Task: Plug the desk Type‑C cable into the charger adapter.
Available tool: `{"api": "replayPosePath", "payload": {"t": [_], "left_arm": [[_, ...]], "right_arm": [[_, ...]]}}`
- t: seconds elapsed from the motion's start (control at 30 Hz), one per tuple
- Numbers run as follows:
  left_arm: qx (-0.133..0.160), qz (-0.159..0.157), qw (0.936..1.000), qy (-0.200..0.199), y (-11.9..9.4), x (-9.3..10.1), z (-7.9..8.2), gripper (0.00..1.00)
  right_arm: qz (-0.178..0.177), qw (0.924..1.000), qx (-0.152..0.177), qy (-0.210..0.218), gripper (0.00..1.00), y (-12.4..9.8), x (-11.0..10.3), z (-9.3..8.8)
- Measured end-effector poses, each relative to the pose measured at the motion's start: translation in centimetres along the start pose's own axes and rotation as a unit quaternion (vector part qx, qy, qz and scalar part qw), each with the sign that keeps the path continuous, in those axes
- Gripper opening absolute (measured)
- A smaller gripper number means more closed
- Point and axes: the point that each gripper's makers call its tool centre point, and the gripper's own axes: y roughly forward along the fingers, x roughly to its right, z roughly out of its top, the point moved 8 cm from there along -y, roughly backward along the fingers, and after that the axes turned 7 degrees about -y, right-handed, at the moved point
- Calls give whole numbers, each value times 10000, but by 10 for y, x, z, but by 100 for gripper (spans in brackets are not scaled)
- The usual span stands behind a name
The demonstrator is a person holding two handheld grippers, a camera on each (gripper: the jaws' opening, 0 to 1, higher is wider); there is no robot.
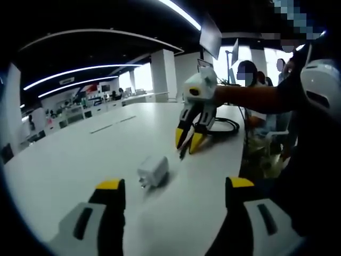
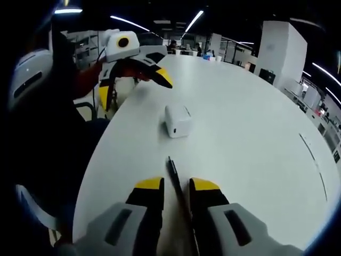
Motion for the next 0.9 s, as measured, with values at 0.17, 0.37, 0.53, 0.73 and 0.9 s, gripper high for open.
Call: {"api": "replayPosePath", "payload": {"t": [0.17,0.37,0.53,0.73,0.9], "left_arm": [[-14,-4,10000,-12,1,-2,-1,77],[-24,-17,10000,-21,2,-4,-1,77],[-35,-26,10000,-26,4,-6,-1,76],[-46,-49,10000,-31,6,-8,-2,76],[-67,-64,10000,-29,8,-9,-2,76]], "right_arm": [[33,10000,22,12,16,1,2,1],[111,9999,84,83,14,4,9,1],[166,9997,118,137,10,4,8,1],[207,9996,139,135,7,5,8,1],[218,9995,159,151,6,5,8,0]]}}
